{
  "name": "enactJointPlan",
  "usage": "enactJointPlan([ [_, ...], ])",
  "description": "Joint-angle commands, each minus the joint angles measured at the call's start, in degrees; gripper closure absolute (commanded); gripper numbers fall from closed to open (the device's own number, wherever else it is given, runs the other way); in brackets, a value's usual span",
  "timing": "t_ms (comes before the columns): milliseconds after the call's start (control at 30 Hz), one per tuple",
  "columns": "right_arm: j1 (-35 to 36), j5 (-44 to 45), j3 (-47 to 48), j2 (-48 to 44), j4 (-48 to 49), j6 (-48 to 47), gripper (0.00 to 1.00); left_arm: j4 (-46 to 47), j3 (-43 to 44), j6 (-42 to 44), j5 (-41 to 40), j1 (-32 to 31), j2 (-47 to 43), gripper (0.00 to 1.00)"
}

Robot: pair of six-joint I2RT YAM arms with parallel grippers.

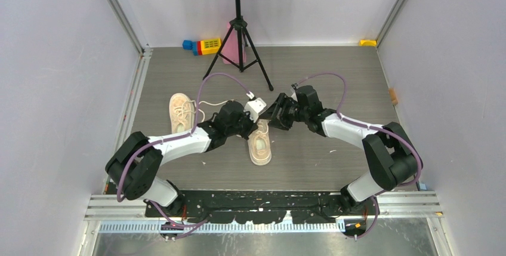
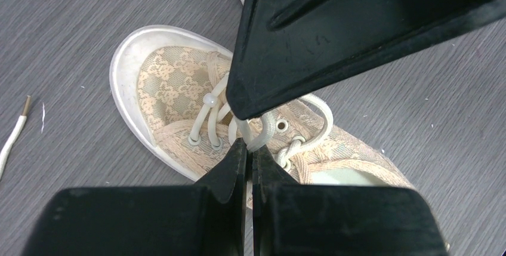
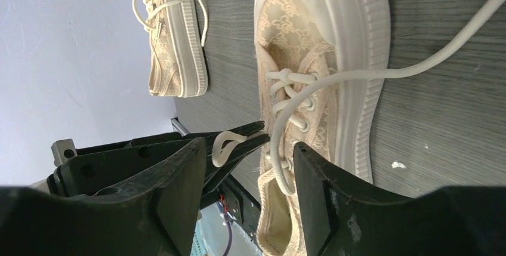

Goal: Tie the shoes

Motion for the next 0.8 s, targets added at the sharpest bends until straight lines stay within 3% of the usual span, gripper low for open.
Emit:
enactJointPlan([
  [0,-0.91,1.15,-0.71,-1.67,1.08,0.46,0.39,4.16,-1.76,-4.19,-2.99,0.57,-1.37,1.0],
  [300,-1.0,1.26,1.43,1.09,-1.24,0.79,0.51,8.57,-4.88,-5.8,-2.55,0.57,-2.45,1.0],
  [533,-1.0,-2.52,2.41,4.23,2.65,2.52,0.35,8.69,-4.73,-5.25,-2.41,0.57,-2.34,1.0],
  [767,-1.0,-5.93,0.91,5.29,10.06,7.55,0.44,7.7,-3.82,-4.59,-2.55,0.57,-1.74,1.0],
])
